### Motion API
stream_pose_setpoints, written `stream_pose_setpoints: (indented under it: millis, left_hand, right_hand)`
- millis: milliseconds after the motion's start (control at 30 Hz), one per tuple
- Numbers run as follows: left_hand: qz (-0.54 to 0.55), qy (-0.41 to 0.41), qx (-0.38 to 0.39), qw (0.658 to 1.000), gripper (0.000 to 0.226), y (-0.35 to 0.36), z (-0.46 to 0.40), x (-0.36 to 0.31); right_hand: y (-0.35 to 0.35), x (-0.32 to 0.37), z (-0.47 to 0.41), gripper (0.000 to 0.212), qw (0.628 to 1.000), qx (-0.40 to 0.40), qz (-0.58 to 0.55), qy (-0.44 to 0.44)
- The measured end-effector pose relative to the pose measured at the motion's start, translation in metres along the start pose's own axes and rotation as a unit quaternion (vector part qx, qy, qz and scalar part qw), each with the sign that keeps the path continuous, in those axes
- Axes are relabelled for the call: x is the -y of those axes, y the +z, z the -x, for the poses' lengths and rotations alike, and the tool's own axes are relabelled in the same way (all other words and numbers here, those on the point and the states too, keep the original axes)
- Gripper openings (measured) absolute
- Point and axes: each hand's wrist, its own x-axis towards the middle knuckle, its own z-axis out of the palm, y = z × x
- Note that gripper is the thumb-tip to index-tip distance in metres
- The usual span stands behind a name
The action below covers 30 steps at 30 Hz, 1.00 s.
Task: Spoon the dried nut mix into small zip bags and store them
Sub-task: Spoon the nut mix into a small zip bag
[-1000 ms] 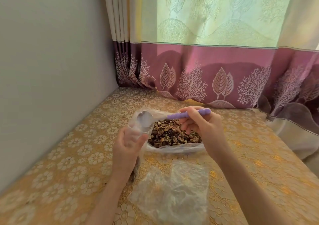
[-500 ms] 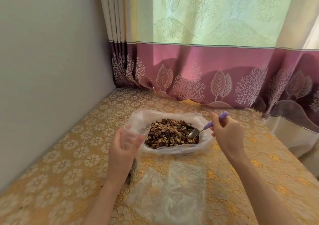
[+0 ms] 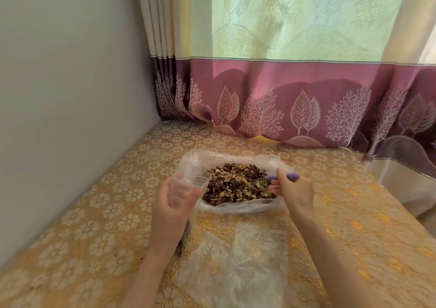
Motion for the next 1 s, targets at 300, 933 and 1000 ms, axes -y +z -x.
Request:
stream_pose_setpoints:
  millis: [300,933,1000]
  left_hand:
    - [-0.007,0.005,-0.012,1.000,0.057,0.000,-0.002,0.006]
    - [-0.014,0.007,-0.019,1.000,0.067,-0.001,0.001,0.001]
    - [-0.008,0.005,-0.020,1.000,0.077,-0.001,0.002,-0.001]
  right_hand:
    - [-0.011,-0.007,-0.002,0.027,0.983,0.009,-0.156,0.097]
    - [-0.015,0.078,0.034,0.036,0.956,0.180,-0.230,0.014]
    - [-0.012,0.084,0.043,0.035,0.948,0.218,-0.233,0.015]
